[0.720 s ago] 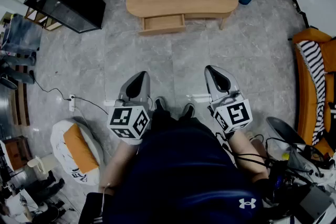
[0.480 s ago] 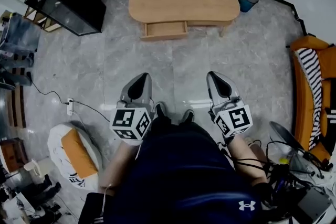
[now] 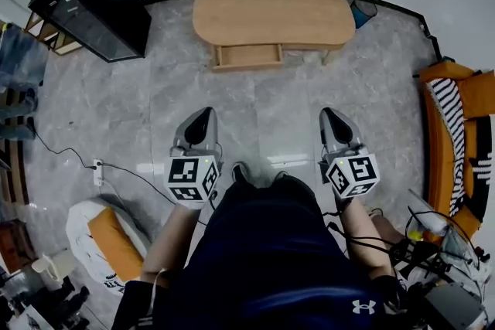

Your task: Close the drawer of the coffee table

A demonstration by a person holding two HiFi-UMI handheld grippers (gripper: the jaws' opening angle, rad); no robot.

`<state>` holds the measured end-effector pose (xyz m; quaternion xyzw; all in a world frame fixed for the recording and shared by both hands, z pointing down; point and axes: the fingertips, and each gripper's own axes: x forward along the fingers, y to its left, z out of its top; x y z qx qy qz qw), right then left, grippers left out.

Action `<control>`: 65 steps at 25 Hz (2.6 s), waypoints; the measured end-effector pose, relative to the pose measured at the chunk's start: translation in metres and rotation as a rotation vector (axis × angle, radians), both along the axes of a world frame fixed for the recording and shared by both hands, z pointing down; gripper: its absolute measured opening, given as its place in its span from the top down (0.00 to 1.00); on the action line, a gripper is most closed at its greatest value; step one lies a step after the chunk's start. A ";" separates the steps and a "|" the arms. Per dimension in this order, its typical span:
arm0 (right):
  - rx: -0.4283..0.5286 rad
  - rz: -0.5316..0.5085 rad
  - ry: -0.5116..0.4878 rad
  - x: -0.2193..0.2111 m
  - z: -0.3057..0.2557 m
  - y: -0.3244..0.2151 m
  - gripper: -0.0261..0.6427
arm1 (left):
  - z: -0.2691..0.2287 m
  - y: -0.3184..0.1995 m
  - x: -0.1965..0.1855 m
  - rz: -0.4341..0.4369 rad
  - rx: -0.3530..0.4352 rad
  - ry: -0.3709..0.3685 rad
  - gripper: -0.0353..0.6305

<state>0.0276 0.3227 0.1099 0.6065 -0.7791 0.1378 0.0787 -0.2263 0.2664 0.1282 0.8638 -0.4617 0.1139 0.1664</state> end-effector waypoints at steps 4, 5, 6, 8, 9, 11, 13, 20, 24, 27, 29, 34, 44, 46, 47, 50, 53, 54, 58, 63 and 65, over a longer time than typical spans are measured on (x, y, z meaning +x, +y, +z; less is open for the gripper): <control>0.001 0.025 0.028 -0.008 -0.001 -0.013 0.95 | 0.008 -0.019 -0.017 0.028 0.010 0.001 0.94; -0.002 0.032 0.032 -0.009 0.000 -0.016 0.95 | 0.011 -0.024 -0.021 0.027 0.011 0.002 0.94; -0.007 0.038 0.036 -0.009 0.002 -0.019 0.95 | 0.013 -0.028 -0.024 0.024 0.013 0.003 0.94; -0.015 0.049 0.046 -0.009 0.005 -0.025 0.96 | 0.017 -0.035 -0.031 0.018 0.016 0.002 0.94; -0.018 0.055 0.050 -0.009 0.007 -0.028 0.96 | 0.020 -0.039 -0.032 0.015 0.014 -0.001 0.94; -0.021 0.066 0.048 -0.005 0.010 -0.038 0.96 | 0.026 -0.048 -0.032 0.013 0.005 -0.007 0.94; -0.023 0.066 0.041 -0.002 0.015 -0.049 0.96 | 0.030 -0.056 -0.031 0.011 0.003 -0.014 0.94; -0.022 0.028 -0.001 0.014 0.033 -0.113 0.96 | 0.034 -0.100 -0.011 -0.006 0.020 -0.052 0.94; -0.024 -0.008 -0.027 0.032 0.036 -0.162 0.96 | 0.038 -0.143 0.007 -0.038 0.009 -0.090 0.93; -0.028 -0.031 -0.044 0.052 0.041 -0.195 0.96 | 0.047 -0.170 0.022 -0.050 -0.016 -0.152 0.87; -0.041 -0.043 -0.054 0.067 0.048 -0.218 0.96 | 0.055 -0.189 0.030 -0.067 -0.027 -0.197 0.84; -0.069 -0.084 -0.078 0.096 0.064 -0.261 0.96 | 0.073 -0.213 0.045 -0.104 -0.071 -0.271 0.82; -0.173 -0.096 -0.098 0.109 0.117 -0.313 0.96 | 0.122 -0.259 0.030 -0.140 -0.085 -0.401 0.82; -0.204 -0.079 -0.086 0.107 0.130 -0.318 0.96 | 0.138 -0.267 0.022 -0.129 -0.083 -0.434 0.82; -0.218 -0.070 -0.080 0.107 0.137 -0.321 0.96 | 0.148 -0.271 0.019 -0.116 -0.092 -0.440 0.82; -0.249 -0.036 -0.064 0.109 0.154 -0.330 0.96 | 0.183 -0.282 0.014 -0.063 -0.141 -0.442 0.82; -0.284 0.020 -0.041 0.114 0.175 -0.340 0.96 | 0.219 -0.297 0.006 -0.018 -0.193 -0.450 0.82; -0.298 0.045 -0.036 0.116 0.184 -0.345 0.96 | 0.232 -0.303 0.002 -0.002 -0.207 -0.458 0.82; -0.362 0.102 -0.037 0.121 0.226 -0.355 0.93 | 0.289 -0.322 -0.009 0.073 -0.260 -0.509 0.82; -0.435 0.039 0.004 0.118 0.283 -0.358 0.93 | 0.350 -0.328 -0.014 0.127 -0.338 -0.549 0.82; -0.453 0.015 0.017 0.121 0.305 -0.363 0.93 | 0.369 -0.337 -0.010 0.148 -0.341 -0.568 0.82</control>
